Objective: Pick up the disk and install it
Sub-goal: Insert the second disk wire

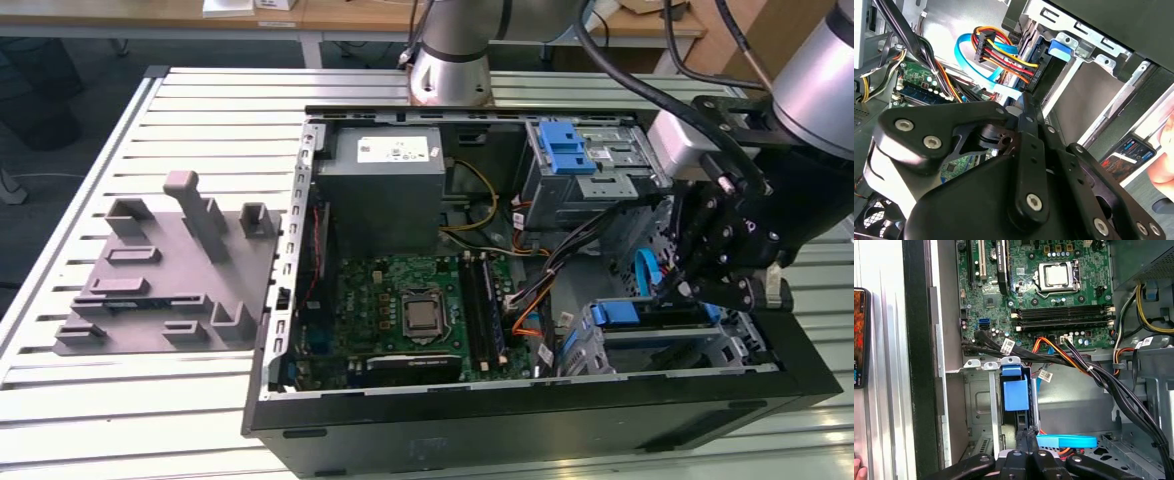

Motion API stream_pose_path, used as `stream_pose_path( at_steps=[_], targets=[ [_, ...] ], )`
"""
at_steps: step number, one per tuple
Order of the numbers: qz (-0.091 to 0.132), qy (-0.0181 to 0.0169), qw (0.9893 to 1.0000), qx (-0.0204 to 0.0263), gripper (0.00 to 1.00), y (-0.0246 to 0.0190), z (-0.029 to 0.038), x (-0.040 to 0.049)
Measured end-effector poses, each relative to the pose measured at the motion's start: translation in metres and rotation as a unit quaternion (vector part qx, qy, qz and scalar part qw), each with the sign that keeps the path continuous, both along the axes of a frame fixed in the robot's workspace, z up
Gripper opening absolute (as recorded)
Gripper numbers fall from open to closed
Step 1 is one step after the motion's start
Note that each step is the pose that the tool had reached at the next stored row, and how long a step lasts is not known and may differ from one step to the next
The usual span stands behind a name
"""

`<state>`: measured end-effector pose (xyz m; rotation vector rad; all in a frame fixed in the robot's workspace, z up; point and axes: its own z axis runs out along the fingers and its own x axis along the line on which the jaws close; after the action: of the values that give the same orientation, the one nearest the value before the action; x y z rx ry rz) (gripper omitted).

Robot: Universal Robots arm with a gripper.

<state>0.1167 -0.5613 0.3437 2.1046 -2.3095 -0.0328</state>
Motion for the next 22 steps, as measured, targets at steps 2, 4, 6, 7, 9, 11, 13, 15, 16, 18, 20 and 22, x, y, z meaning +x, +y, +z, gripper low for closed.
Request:
stream_pose_path(
  at_steps=[2,4,6,7,9,11,13,15,16,18,20,22],
  targets=[
    [0.000,0.0000,1.0000,0.0000,0.11,0.0000,0.0000,0.0000],
    [0.000,0.0000,1.0000,-0.0001,0.11,0.0000,-0.0001,0.0000],
    [0.000,0.0000,1.0000,0.0000,0.11,0.0000,-0.0013,0.0000],
    [0.000,0.0000,1.0000,0.0000,0.11,0.0000,-0.0021,0.0001],
    [0.000,0.0000,1.0000,0.0000,0.11,0.0000,-0.0034,0.0003],
    [0.000,0.0000,1.0000,-0.0001,0.11,0.0000,-0.0043,0.0004],
    [0.000,0.0000,1.0000,-0.0001,0.11,0.0000,-0.0050,0.0006],
    [0.000,0.0000,1.0000,0.0000,0.11,0.0000,-0.0056,0.0008],
    [0.000,0.0000,1.0000,-0.0001,0.11,0.0000,-0.0059,0.0009],
    [0.000,0.0000,1.0000,0.0000,0.11,0.0000,-0.0064,0.0010],
    [0.000,0.0000,1.0000,0.0000,0.11,0.0000,-0.0068,0.0012],
    [0.000,0.0000,1.0000,0.0000,0.11,0.0000,-0.0073,0.0014]
  ],
)
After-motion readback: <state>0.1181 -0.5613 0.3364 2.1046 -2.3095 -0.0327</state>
